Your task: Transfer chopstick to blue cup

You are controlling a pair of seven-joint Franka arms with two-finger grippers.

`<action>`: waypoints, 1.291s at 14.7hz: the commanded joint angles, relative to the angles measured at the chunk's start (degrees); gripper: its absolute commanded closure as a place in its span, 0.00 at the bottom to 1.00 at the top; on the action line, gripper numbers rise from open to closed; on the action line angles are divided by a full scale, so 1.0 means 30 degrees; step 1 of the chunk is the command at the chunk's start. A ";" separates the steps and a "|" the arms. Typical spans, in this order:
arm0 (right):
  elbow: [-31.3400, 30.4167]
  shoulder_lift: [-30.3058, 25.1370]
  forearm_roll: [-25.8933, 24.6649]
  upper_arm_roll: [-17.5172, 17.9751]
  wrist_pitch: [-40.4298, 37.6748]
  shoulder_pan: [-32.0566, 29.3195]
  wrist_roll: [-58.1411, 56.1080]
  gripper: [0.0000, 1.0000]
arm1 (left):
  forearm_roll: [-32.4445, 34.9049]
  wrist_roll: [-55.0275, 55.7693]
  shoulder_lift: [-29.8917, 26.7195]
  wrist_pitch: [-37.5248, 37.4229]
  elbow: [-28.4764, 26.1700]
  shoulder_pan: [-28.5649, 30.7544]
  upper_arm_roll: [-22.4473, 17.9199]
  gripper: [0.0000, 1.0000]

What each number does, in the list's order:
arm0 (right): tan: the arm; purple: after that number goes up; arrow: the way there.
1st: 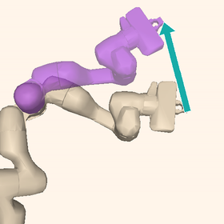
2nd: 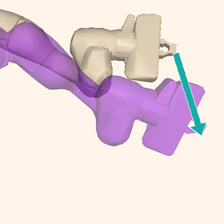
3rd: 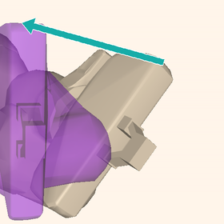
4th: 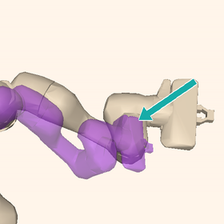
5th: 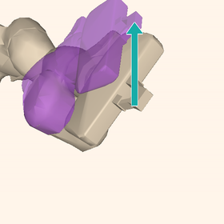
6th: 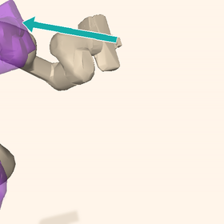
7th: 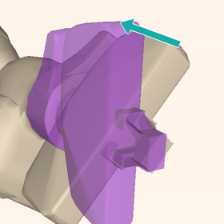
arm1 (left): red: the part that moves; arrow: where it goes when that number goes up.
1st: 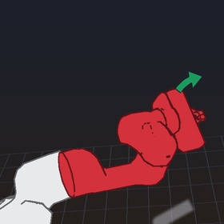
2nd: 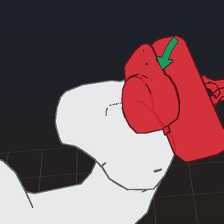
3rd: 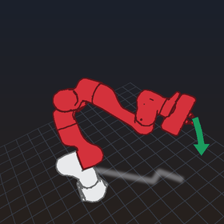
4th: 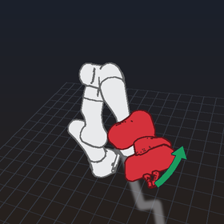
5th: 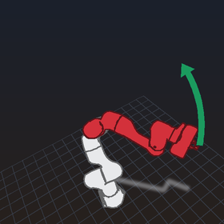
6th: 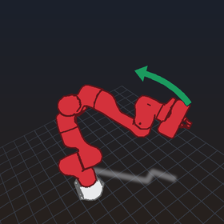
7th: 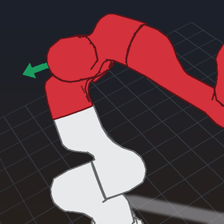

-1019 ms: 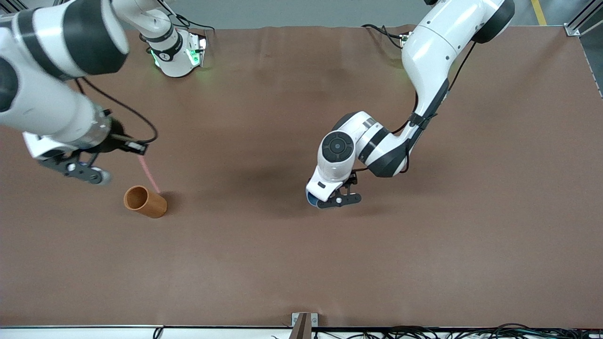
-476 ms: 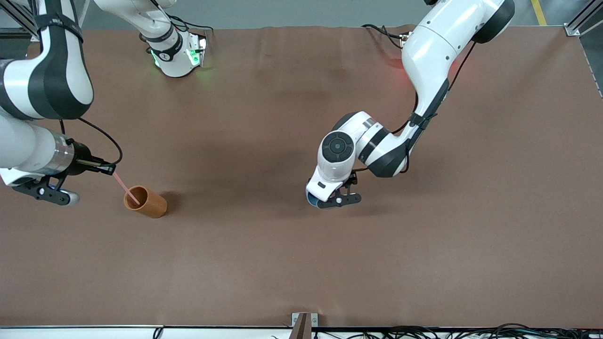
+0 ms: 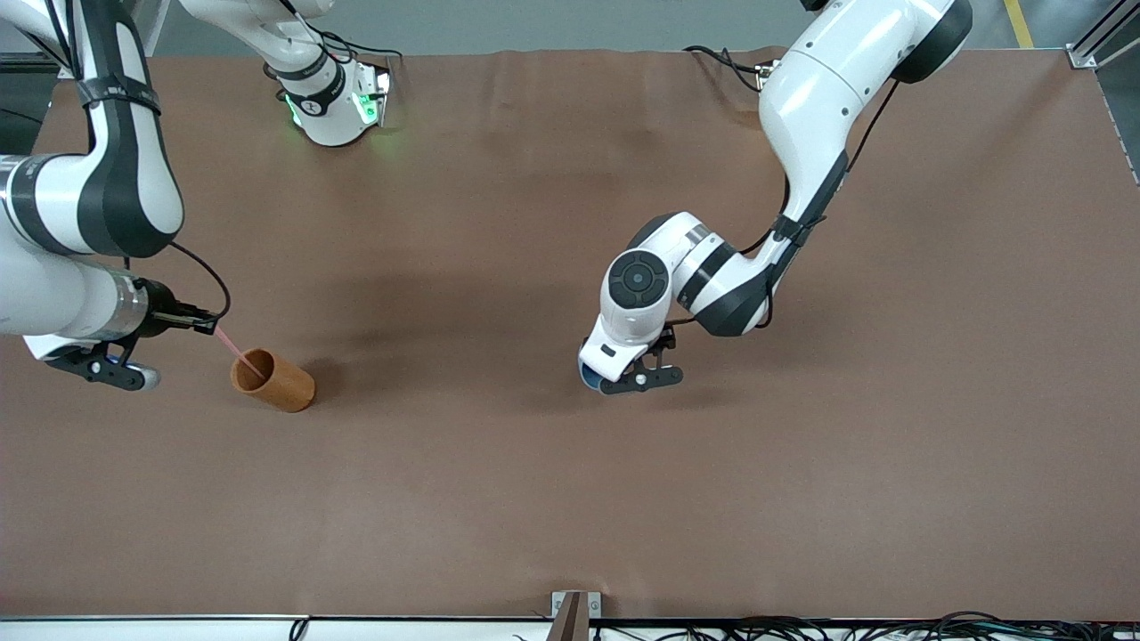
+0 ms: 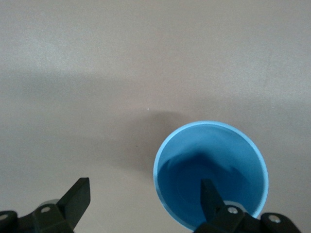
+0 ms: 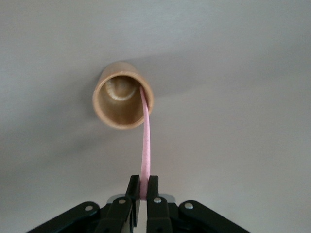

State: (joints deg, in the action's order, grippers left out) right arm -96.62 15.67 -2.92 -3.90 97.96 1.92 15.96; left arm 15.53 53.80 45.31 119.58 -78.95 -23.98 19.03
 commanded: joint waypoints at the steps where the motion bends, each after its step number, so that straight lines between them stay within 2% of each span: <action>1: -0.0780 -0.0624 -0.1426 0.0361 0.0278 -0.0288 -0.0164 0.98 | -0.2863 0.0056 -0.4352 -0.2097 -0.0959 0.0904 -0.1128 0.00; 3: -0.0809 -0.0624 -0.2860 0.0361 -0.0014 -0.0228 -0.0164 0.98 | -0.2863 0.0056 -0.4352 -0.2097 -0.0959 0.0904 -0.1128 0.00; 7: -0.0751 -0.0537 -0.3100 0.0391 0.0217 -0.0725 -0.0661 0.98 | -0.2863 0.0056 -0.4352 -0.2097 -0.0959 0.0904 -0.1128 0.00; 9: -0.0634 -0.0478 -0.2809 0.0449 0.0598 -0.1018 -0.1158 0.97 | -0.2892 0.0027 -0.4526 -0.2097 -0.0959 0.0962 -0.1128 0.00; 12: -0.0634 -0.0360 -0.1113 0.0449 0.0600 -0.1107 -0.1278 0.96 | -0.2951 -0.0528 -0.5549 -0.2302 -0.0959 0.1546 -0.1186 0.00; 14: -0.0575 -0.0360 -0.0932 0.0449 0.0600 -0.1078 -0.1278 0.92 | -0.3155 -0.0590 -0.5263 -0.2302 -0.0959 0.2047 -0.1128 0.00; 15: -0.0546 -0.0360 -0.0903 0.0449 0.0600 -0.1107 -0.1278 0.84 | -0.3359 -0.0357 -0.4767 -0.2186 -0.0959 0.1786 -0.1157 0.00; 17: -0.0400 -0.0389 -0.0873 0.0449 0.0600 -0.1137 -0.1249 0.49 | -0.3419 0.0317 -0.4411 -0.2098 -0.0930 0.1724 -0.1157 0.00; 18: -0.0109 -0.0390 -0.0844 0.0449 0.0571 -0.1166 -0.1248 0.35 | -0.4058 0.0610 -0.4062 -0.1952 -0.0843 0.1957 -0.1099 0.00; 19: 0.0155 -0.0390 -0.0873 0.0449 0.0483 -0.1166 -0.1277 0.28 | -0.6008 0.1048 -0.3450 -0.1864 -0.0668 0.2133 -0.1273 0.00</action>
State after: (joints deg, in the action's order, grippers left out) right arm -96.80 15.62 -6.36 -3.40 99.52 -0.41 12.83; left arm 3.59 55.15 32.79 112.81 -81.27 -18.19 15.74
